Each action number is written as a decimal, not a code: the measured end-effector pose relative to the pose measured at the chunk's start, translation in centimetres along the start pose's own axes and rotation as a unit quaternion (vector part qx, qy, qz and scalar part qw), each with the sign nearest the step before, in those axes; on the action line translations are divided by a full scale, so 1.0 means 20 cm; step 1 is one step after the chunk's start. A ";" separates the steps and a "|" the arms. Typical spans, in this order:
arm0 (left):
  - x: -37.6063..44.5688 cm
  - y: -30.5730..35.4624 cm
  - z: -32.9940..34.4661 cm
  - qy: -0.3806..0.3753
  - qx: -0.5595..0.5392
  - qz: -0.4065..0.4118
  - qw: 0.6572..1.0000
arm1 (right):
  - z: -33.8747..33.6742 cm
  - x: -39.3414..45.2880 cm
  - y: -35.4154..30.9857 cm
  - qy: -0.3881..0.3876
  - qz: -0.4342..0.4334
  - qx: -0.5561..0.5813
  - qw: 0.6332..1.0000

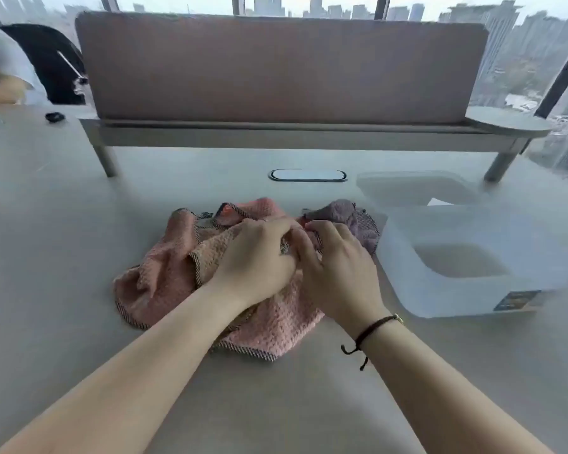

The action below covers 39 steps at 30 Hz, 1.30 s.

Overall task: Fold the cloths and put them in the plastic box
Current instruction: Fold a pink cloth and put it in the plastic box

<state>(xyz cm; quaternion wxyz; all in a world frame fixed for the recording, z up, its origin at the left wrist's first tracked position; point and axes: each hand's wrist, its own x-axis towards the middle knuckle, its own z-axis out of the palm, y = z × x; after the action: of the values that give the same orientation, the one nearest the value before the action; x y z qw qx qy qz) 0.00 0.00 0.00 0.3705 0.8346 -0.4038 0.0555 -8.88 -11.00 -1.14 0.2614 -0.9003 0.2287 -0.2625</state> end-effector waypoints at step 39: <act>-0.29 -0.27 0.04 -0.017 0.084 0.024 0.996 | 0.02 -0.18 0.25 -0.055 -0.109 -0.137 0.983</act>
<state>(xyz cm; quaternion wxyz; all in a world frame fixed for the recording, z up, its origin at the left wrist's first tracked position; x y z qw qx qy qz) -0.23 5.24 -5.91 0.2910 0.8534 -0.4244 0.0835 -12.78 -12.62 -5.57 0.1174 -0.9603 0.1484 -0.2052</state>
